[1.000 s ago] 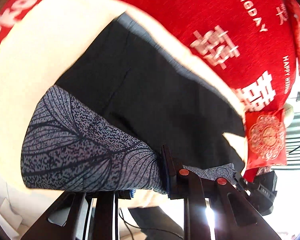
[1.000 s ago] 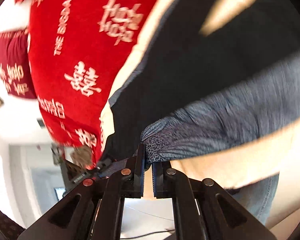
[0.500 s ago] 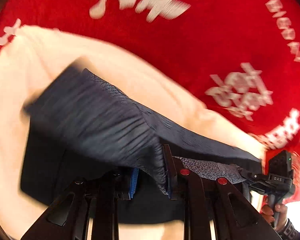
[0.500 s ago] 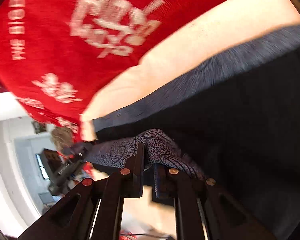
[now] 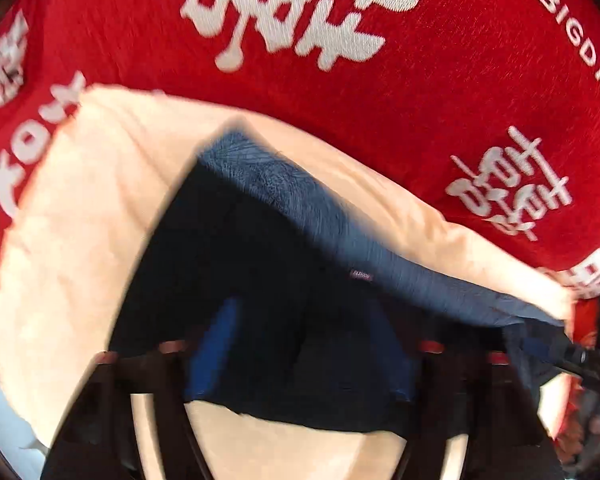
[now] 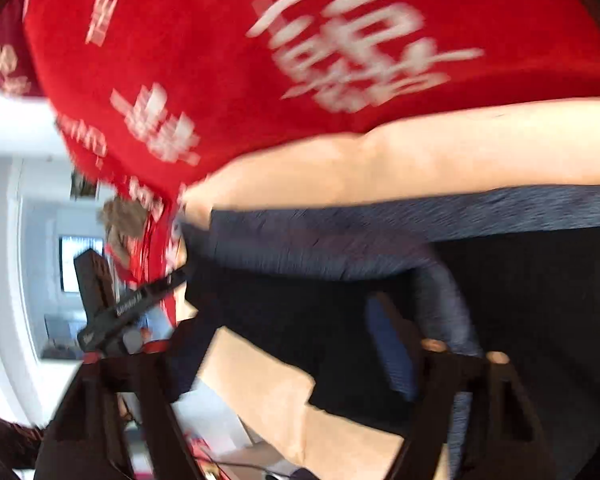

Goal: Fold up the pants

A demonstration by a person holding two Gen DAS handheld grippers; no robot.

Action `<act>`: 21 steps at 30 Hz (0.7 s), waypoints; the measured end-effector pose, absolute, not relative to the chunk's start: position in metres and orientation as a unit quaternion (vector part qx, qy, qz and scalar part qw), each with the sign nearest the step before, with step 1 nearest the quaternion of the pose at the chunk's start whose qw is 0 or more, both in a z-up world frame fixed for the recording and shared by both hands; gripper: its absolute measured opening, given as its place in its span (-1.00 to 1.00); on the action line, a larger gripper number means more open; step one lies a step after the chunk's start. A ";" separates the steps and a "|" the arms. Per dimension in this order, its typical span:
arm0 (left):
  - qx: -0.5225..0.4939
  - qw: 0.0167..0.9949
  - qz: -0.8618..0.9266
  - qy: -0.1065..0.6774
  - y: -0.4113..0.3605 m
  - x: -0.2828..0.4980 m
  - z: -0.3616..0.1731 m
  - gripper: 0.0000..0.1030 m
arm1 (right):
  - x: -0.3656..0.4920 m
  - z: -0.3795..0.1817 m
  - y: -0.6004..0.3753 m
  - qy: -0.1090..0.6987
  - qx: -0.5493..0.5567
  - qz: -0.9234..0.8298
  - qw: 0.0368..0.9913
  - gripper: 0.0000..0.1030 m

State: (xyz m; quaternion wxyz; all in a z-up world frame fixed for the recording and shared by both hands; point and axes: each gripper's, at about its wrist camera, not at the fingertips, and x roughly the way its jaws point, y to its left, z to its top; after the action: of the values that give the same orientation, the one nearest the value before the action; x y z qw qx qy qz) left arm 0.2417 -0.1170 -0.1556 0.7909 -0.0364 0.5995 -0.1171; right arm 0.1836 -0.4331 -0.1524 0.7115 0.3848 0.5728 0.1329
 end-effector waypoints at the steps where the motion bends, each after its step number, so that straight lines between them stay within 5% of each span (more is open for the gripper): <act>1: -0.028 0.790 -0.115 0.602 -0.120 0.244 -0.161 0.39 | 0.190 -0.158 -0.420 0.585 0.366 0.147 0.708 0.13; 7: 0.052 0.791 -0.068 0.605 -0.132 0.262 -0.217 0.44 | 0.247 -0.202 -0.368 0.620 0.218 0.139 0.741 0.08; 10: 0.088 0.801 -0.072 0.588 -0.139 0.256 -0.217 0.58 | 0.265 -0.224 -0.393 0.626 0.262 0.094 0.728 -0.26; 12: 0.106 0.792 -0.075 0.597 -0.142 0.251 -0.212 0.57 | 0.260 -0.216 -0.412 0.606 0.316 0.080 0.725 -0.25; 16: 0.110 0.773 -0.091 0.618 -0.145 0.227 -0.197 0.57 | 0.222 -0.178 -0.444 0.570 0.345 0.064 0.743 0.23; 21: 0.107 0.748 -0.116 0.645 -0.168 0.178 -0.185 0.57 | 0.141 -0.154 -0.478 0.565 0.374 0.038 0.734 0.30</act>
State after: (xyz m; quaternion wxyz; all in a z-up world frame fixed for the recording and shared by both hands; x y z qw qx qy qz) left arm 0.1781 -0.1685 -0.1854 0.7479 0.1066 0.6447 -0.1163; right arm 0.1411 -0.4780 -0.1543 0.7344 0.3743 0.5650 0.0375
